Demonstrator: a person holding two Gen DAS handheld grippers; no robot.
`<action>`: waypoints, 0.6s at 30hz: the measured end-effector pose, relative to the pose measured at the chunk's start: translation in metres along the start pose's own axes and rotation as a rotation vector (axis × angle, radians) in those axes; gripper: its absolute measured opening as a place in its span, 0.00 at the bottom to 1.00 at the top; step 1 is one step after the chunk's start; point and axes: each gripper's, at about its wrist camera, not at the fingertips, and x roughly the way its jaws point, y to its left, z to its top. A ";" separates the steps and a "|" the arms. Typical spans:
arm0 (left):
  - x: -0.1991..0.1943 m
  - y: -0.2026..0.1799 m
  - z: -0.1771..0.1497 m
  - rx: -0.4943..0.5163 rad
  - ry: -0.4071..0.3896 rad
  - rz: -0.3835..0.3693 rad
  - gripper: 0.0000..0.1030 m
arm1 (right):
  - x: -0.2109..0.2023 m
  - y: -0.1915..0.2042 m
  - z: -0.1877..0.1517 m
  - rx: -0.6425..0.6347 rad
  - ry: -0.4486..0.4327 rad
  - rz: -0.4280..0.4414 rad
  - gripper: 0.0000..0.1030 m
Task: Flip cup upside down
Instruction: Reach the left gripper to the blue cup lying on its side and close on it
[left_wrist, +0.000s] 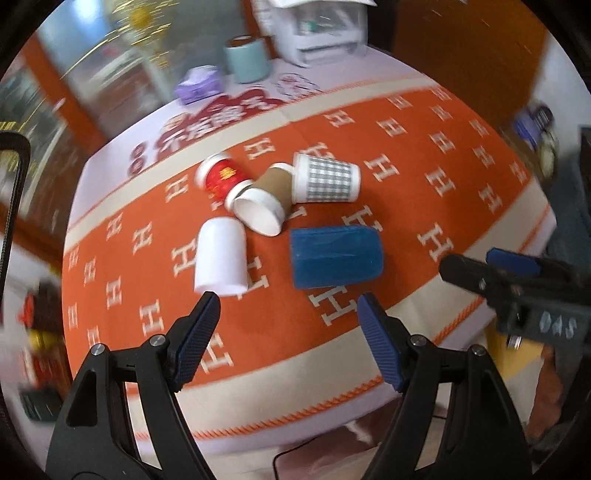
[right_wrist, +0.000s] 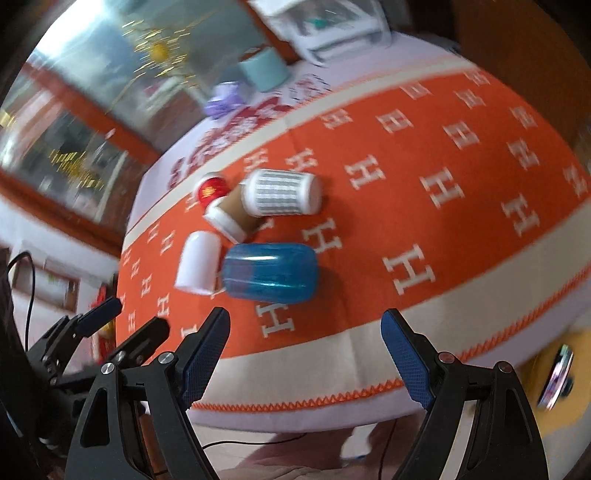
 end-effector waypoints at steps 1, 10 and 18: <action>0.005 -0.001 0.003 0.043 0.000 -0.004 0.72 | 0.007 -0.004 -0.002 0.047 0.007 -0.003 0.83; 0.057 -0.033 0.029 0.563 0.000 -0.085 0.72 | 0.073 -0.048 -0.024 0.343 0.061 0.006 0.83; 0.099 -0.084 0.028 0.958 0.052 -0.148 0.72 | 0.091 -0.066 -0.053 0.492 0.048 -0.013 0.83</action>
